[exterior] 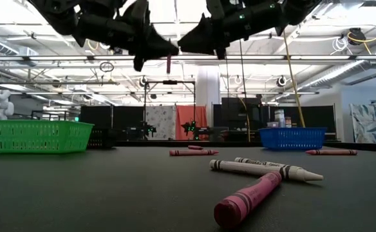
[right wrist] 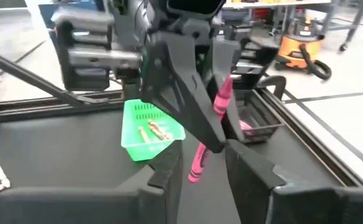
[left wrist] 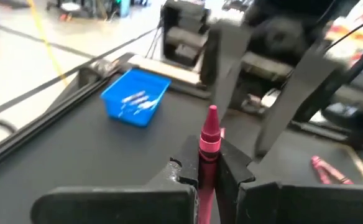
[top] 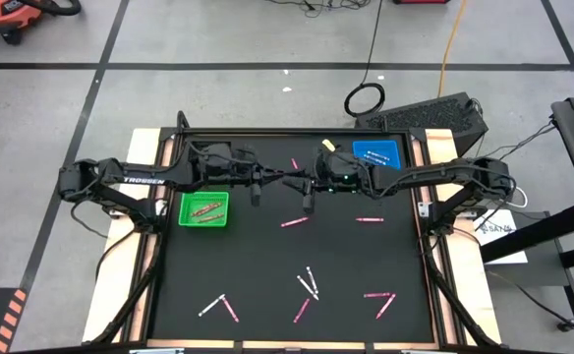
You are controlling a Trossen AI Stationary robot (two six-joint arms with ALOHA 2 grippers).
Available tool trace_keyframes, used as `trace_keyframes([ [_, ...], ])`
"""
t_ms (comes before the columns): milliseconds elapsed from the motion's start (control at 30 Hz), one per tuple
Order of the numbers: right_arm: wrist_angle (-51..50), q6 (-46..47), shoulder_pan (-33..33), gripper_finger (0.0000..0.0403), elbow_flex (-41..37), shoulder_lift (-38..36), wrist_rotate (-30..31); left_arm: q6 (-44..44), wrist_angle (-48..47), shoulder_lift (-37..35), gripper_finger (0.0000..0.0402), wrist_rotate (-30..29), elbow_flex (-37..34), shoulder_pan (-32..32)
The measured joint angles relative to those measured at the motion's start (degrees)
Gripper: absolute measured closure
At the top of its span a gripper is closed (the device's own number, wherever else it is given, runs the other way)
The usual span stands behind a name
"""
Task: Sort crayons
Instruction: Put the red crayon into the black bin
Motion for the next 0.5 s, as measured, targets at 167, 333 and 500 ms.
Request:
trace_keyframes([
  [167, -2.91, 0.0, -1.21, 0.0292, -0.04, -1.03, 0.02, 2.2, -7.92, 0.0, 0.0384, 0.02, 0.0, 3.6],
  [333, -4.85, 0.0, -1.88, 0.0293, -0.04, -1.26, 0.04, 5.47, -17.92, -2.2, 0.0384, -1.06, -0.02, 8.57],
  [500, -6.59, 0.04, -2.73, 0.0293, -0.07, -1.26, 0.14, 8.35, -28.48, -5.7, 0.0384, -1.41, -0.02, 14.21],
])
